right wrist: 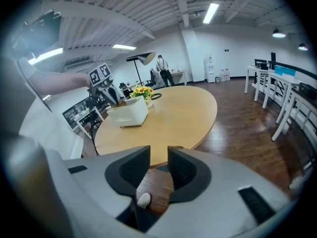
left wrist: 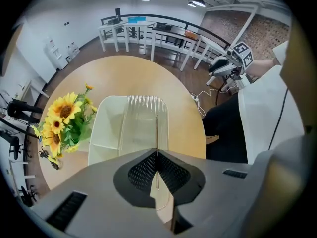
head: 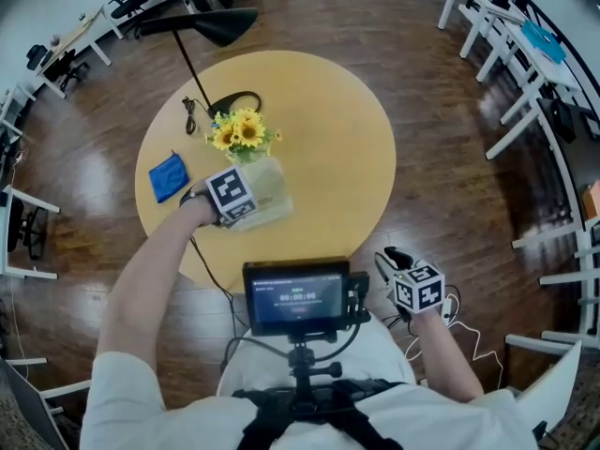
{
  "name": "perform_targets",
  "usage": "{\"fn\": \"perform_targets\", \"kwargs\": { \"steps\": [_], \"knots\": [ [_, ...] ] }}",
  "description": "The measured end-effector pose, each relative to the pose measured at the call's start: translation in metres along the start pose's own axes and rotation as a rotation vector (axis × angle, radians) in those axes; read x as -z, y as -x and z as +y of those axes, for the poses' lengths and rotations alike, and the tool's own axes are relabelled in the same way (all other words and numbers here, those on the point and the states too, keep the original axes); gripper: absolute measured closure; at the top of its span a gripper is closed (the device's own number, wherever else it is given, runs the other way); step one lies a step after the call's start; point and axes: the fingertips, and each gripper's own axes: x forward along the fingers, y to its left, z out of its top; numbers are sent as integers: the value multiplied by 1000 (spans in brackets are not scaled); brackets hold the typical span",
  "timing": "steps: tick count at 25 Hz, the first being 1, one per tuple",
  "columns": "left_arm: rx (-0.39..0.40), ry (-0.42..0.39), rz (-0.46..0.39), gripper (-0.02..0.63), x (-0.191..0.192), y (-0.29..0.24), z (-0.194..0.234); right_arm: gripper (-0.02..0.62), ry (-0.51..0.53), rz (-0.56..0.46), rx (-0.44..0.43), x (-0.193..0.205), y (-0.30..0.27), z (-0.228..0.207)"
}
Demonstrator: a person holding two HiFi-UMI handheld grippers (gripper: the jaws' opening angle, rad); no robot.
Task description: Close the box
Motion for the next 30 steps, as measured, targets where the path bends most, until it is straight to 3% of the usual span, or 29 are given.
{"fn": "perform_targets", "kwargs": {
  "steps": [30],
  "knots": [
    [-11,-46,-55,601,6,-12,-4,479,-38,18,14,16,6,-1]
  ]
}}
